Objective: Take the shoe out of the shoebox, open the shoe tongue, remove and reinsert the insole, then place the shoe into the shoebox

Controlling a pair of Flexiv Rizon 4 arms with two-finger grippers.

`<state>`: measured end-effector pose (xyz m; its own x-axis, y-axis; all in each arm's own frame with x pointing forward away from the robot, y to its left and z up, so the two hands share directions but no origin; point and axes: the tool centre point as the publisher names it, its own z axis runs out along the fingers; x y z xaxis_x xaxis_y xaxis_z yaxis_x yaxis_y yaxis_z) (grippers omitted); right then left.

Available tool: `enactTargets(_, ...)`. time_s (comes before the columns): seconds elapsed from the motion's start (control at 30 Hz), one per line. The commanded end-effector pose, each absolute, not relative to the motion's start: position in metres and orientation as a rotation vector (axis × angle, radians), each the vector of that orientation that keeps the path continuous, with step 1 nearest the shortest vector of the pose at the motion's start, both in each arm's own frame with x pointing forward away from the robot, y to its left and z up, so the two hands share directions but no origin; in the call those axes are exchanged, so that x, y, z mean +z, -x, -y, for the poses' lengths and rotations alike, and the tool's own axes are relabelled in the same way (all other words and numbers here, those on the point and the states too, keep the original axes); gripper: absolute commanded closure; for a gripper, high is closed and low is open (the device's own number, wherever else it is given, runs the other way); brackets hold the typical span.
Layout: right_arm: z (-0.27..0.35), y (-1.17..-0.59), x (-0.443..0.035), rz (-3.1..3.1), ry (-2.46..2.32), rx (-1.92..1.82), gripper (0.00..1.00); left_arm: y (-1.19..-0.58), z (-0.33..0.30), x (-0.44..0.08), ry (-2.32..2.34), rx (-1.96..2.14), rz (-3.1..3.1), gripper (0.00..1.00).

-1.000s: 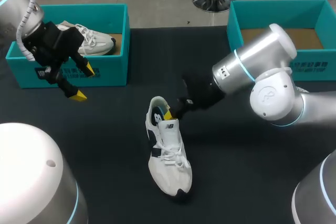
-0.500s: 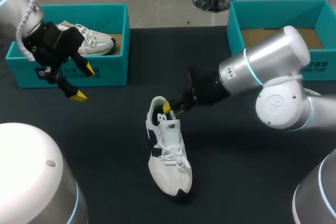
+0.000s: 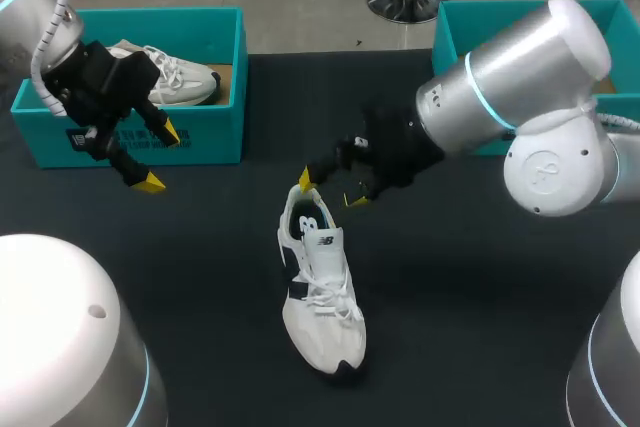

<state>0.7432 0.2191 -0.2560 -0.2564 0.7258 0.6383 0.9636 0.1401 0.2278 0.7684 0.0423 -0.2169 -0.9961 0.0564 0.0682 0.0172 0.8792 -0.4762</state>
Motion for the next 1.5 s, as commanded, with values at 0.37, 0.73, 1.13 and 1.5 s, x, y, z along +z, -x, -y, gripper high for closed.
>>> enactTargets(0.37, -0.231, -0.747, -0.249, 2.334, 2.067, -0.139, 0.0, -0.768, -0.043, -0.217, 0.059, 0.748, 2.967, 0.0)
enactTargets(0.73, -0.243, -0.758, -0.27, 2.313, 2.136, 0.129, 1.0, -0.768, -0.043, -0.217, 0.059, 0.748, 2.967, 0.0)
enactTargets(1.13, -0.251, -0.764, -0.318, 2.315, 2.197, 0.2, 1.0, -0.768, -0.043, -0.217, 0.059, 0.748, 2.967, 0.0)
enactTargets(1.5, -0.24, -0.755, -0.339, 2.251, 2.296, 0.157, 1.0, -0.768, -0.043, -0.217, 0.059, 0.748, 2.967, 0.0)
